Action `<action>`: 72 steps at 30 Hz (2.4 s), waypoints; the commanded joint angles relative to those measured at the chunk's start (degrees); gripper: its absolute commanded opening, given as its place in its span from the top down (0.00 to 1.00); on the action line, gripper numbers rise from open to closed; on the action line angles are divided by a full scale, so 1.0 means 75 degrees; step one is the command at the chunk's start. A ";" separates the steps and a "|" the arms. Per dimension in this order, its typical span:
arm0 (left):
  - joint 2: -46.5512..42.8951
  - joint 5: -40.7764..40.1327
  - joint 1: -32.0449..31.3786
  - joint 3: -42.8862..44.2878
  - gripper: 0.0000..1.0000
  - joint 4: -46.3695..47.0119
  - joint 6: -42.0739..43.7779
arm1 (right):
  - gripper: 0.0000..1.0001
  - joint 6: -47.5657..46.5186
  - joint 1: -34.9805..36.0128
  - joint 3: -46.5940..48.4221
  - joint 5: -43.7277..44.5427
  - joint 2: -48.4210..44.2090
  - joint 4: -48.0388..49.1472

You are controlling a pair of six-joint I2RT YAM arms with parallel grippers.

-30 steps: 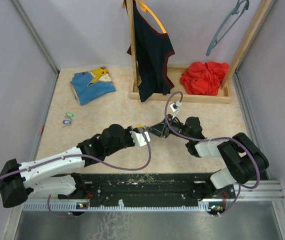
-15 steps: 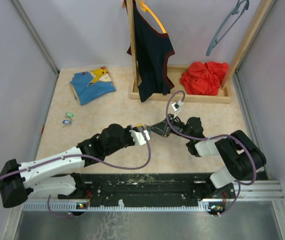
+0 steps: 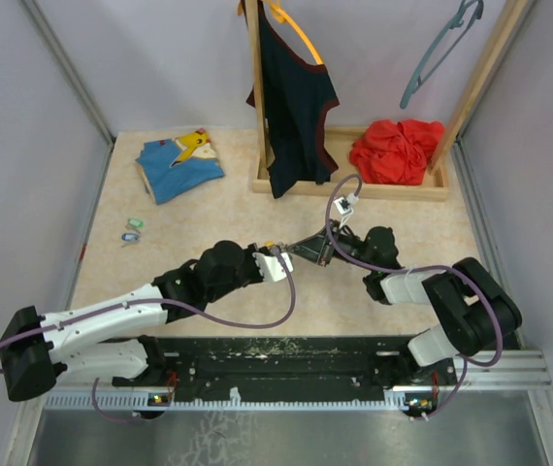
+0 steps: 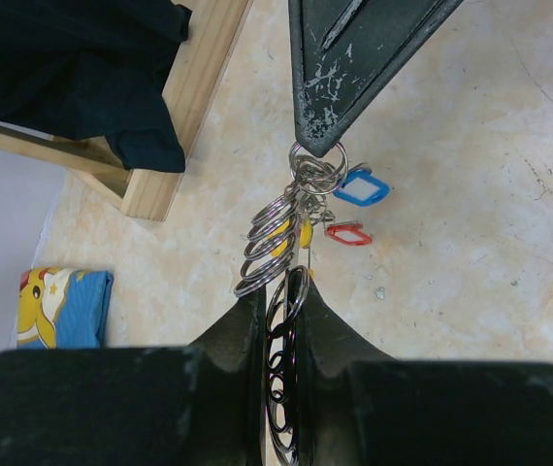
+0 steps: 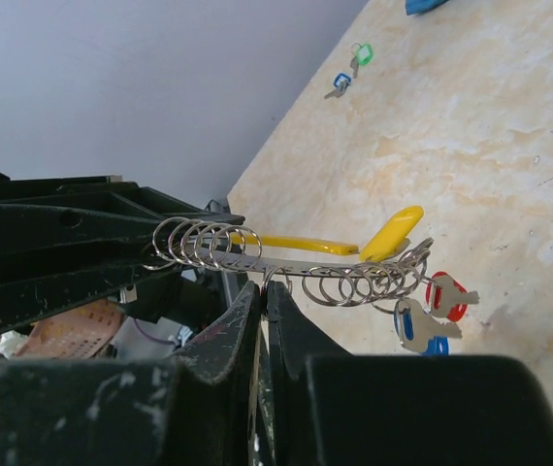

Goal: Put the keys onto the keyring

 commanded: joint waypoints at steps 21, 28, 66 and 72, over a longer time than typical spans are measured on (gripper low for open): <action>-0.0161 0.0174 -0.0047 -0.0107 1.00 0.0452 -0.0185 | 0.83 -0.0085 0.0080 0.0339 -0.0641 -0.0215 0.0202; -0.0160 0.0147 -0.0046 -0.0102 1.00 0.0431 -0.0187 | 0.82 -0.0324 -0.0047 0.0253 -0.0201 -0.0561 -0.0475; 0.0028 0.0455 -0.0041 -0.0409 0.47 0.0823 -0.1340 | 1.00 -0.3352 -0.0050 0.1342 -0.0424 -0.1236 -0.3972; -0.0346 0.0791 -0.0040 -0.1381 0.26 0.1972 -0.2383 | 1.00 -0.4986 -0.0049 0.2075 -0.0739 -0.0985 -0.5431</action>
